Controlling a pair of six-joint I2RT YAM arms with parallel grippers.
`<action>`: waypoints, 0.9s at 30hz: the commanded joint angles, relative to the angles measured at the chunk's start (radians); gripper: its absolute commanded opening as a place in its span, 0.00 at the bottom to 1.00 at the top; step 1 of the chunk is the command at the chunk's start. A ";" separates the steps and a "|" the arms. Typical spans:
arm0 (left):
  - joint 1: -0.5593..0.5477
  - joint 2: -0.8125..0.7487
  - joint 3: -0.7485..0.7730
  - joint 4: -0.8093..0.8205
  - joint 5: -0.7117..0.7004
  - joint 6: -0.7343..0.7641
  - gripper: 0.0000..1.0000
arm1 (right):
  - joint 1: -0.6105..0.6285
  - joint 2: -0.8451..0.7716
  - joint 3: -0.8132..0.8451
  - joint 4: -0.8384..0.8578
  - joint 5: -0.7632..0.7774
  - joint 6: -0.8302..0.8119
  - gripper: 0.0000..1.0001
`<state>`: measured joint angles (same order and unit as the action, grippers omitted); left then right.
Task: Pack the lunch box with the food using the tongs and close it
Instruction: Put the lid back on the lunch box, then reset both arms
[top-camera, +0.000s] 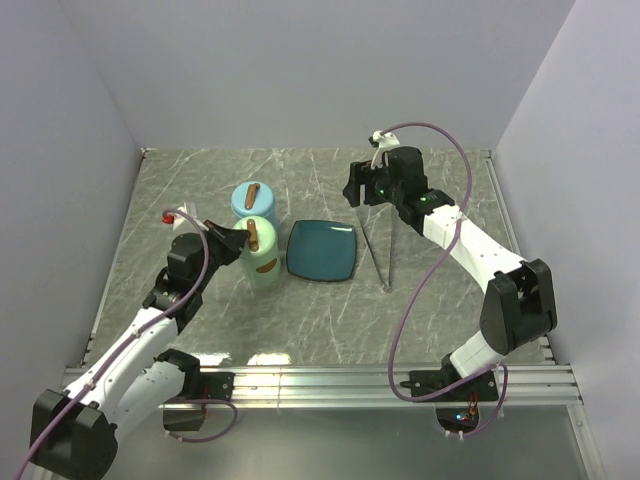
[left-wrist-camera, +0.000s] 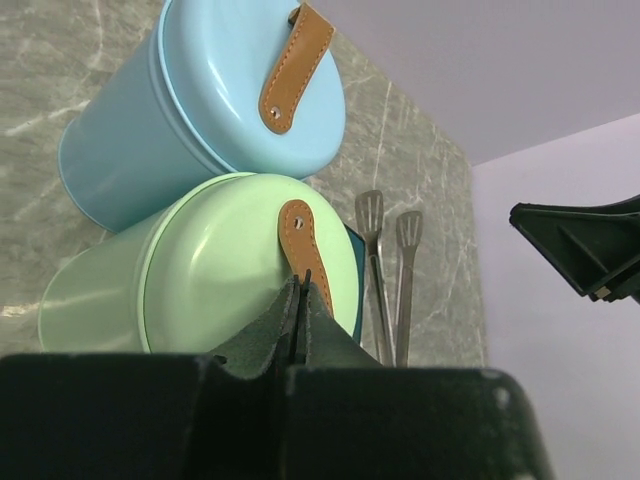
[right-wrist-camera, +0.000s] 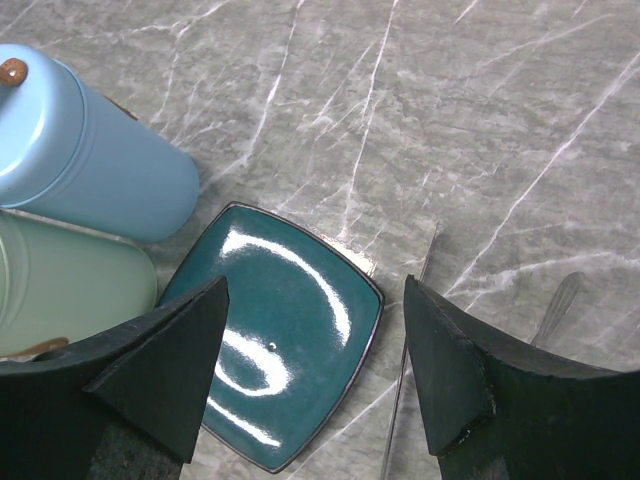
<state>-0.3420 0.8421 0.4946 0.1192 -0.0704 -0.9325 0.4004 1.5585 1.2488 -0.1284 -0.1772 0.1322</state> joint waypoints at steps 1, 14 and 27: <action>0.000 -0.024 0.035 -0.012 -0.042 0.064 0.03 | -0.002 -0.023 -0.006 0.015 0.004 -0.005 0.78; 0.000 -0.028 0.062 0.013 -0.045 0.110 0.60 | -0.002 -0.026 -0.011 0.015 -0.001 -0.008 0.79; 0.000 -0.186 0.088 0.083 -0.357 0.309 0.99 | -0.003 -0.071 -0.049 0.035 0.038 0.000 0.78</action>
<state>-0.3420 0.6899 0.5461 0.1223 -0.2726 -0.7315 0.4004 1.5455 1.2156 -0.1276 -0.1658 0.1326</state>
